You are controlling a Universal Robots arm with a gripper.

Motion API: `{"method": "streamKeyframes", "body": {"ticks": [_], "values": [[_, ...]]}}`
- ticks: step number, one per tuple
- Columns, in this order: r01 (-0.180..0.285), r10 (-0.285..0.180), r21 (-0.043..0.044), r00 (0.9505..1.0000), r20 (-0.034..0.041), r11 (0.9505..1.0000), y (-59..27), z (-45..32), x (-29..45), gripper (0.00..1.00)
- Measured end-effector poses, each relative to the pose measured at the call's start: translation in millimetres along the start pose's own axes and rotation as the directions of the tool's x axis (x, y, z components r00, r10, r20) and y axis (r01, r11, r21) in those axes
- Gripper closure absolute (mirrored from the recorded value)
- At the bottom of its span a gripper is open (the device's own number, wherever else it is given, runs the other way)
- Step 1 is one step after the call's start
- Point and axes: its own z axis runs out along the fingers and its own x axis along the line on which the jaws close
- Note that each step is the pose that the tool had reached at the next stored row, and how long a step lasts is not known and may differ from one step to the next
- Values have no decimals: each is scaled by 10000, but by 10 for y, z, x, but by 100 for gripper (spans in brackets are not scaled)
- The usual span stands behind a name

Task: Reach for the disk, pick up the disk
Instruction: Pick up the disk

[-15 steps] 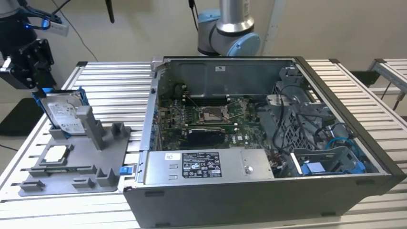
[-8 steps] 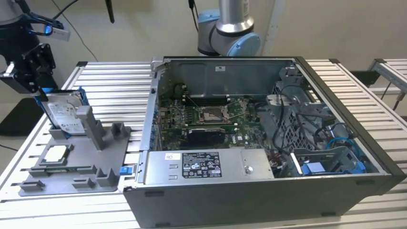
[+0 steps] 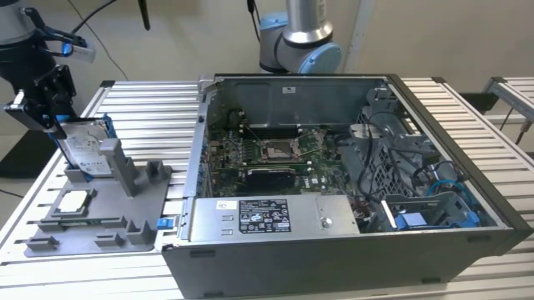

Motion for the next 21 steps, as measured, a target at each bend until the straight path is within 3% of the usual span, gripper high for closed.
{"method": "streamKeyframes", "body": {"ticks": [14,21], "values": [[170,-170,-8,9998,71,9999,-1,244,6,100],[215,-215,-14,9996,175,9998,-2,330,8,100]]}}
